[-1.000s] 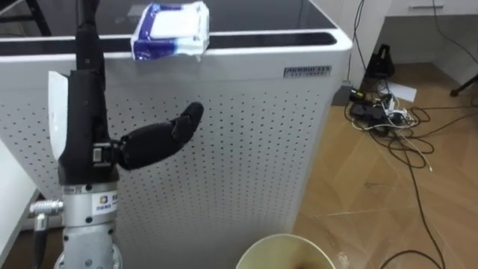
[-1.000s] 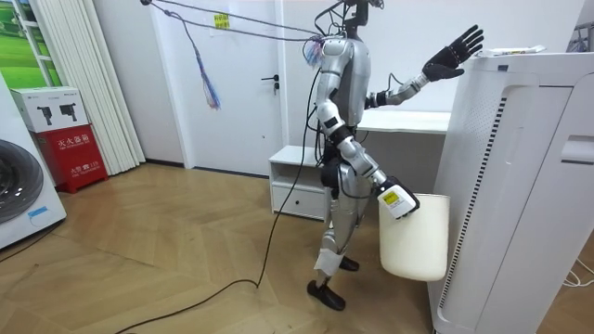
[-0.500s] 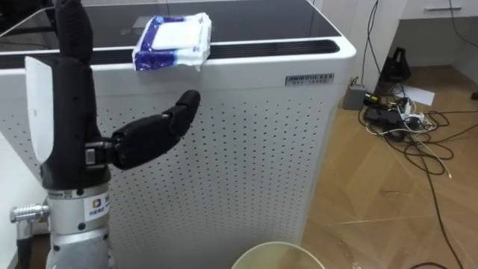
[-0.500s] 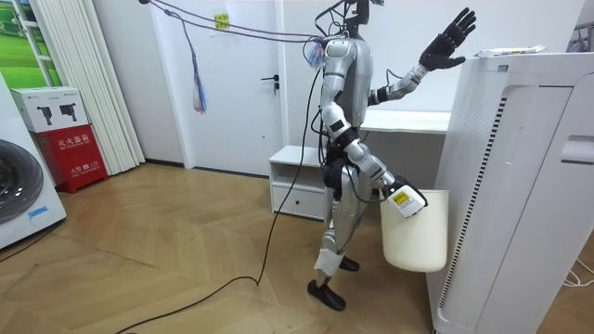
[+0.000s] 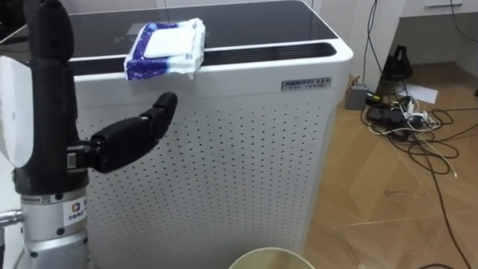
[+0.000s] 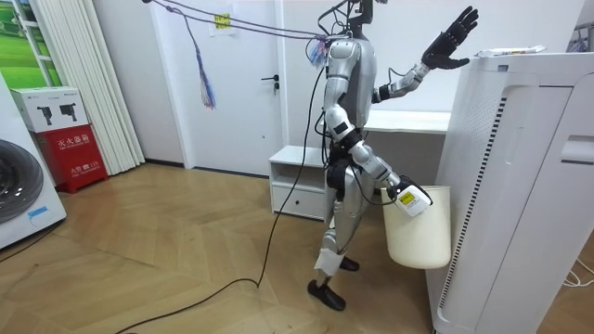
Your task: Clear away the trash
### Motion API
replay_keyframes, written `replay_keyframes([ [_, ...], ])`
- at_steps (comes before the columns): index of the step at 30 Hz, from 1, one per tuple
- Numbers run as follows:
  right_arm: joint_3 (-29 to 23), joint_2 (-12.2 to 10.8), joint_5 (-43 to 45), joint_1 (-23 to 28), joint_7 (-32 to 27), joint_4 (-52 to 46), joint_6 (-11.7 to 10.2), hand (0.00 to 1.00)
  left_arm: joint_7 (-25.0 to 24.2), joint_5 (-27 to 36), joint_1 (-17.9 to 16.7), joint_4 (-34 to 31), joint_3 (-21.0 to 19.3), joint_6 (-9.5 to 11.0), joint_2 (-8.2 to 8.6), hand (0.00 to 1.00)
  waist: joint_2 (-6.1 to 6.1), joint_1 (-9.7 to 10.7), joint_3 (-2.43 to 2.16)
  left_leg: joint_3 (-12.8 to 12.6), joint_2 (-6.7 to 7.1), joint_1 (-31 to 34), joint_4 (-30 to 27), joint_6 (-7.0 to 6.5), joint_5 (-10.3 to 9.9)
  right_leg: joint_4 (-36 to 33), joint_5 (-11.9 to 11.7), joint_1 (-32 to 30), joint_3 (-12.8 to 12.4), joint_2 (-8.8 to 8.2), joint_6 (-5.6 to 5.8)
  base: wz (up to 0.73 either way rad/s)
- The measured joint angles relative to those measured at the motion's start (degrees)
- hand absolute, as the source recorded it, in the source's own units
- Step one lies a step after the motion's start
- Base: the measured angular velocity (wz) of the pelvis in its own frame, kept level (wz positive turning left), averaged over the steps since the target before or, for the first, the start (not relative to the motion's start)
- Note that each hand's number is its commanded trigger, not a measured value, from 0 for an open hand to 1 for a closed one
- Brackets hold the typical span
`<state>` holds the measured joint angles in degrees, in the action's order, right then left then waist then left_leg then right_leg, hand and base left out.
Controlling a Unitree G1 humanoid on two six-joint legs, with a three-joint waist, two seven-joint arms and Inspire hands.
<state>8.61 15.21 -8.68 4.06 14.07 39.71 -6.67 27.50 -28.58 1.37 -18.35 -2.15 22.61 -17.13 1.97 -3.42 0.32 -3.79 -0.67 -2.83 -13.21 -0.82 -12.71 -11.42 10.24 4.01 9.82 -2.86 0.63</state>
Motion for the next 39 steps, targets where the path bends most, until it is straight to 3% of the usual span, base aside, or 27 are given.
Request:
replay_keyframes([
  [6,-1.00,0.53,1.83,0.29,1.40,0.00,0.00,1.00,-1.92,-3.46,0.00,0.00,-0.08,-0.21,-0.59,0.00,0.05,0.11,0.07,-0.01,0.00,0.08,0.06,0.00,0.00,0.00,0.01,-0.10,0.01,0.00,0.02,0.00],
  [11,-0.98,0.85,2.16,0.72,1.48,0.00,0.01,1.00,-4.39,-6.04,0.07,0.00,-0.06,-1.16,-5.12,0.00,0.06,0.18,0.08,0.00,-0.01,-0.28,0.13,0.00,0.00,-0.01,0.01,0.05,-0.27,0.01,0.01,-0.01],
  [17,-0.90,0.83,2.23,0.95,1.04,0.00,0.01,1.00,-5.81,-6.00,0.08,0.02,-0.06,-2.49,-6.52,0.00,0.42,0.28,0.21,-0.03,0.03,-1.14,0.42,-0.02,0.01,0.71,-0.08,1.20,-0.20,0.05,0.14,0.00],
  [22,-0.89,0.91,2.28,1.05,0.92,0.01,0.01,1.00,-7.07,-5.97,0.27,0.02,-0.09,-3.48,-6.92,0.00,1.31,0.24,0.70,-0.07,0.11,-1.15,0.47,-0.02,0.01,0.78,-0.11,1.25,-0.18,0.04,0.18,0.00],
  [27,-0.90,0.94,2.28,1.08,0.75,0.01,0.01,1.00,-8.14,-5.95,0.38,0.03,-0.11,-4.10,-6.92,0.00,1.77,0.26,0.66,0.06,0.13,-0.83,0.48,-0.02,0.01,0.86,-0.11,1.01,0.05,0.04,0.18,0.01],
  [33,-0.90,1.08,2.25,1.20,0.38,-0.30,0.12,1.00,-9.86,-6.12,0.38,0.02,-0.14,-6.45,-6.97,0.00,2.00,0.12,0.51,0.15,0.16,-0.76,0.48,-0.02,0.01,0.89,-0.11,0.98,0.04,0.05,0.18,0.00],
  [39,-0.96,2.12,2.14,3.67,0.63,-5.00,0.37,1.00,-10.93,-7.11,0.38,0.02,-1.18,-8.08,-7.33,0.00,2.93,0.14,-0.12,0.12,0.17,-0.73,0.55,-0.03,0.02,0.85,-0.11,0.91,-0.03,0.03,0.18,0.00],
])
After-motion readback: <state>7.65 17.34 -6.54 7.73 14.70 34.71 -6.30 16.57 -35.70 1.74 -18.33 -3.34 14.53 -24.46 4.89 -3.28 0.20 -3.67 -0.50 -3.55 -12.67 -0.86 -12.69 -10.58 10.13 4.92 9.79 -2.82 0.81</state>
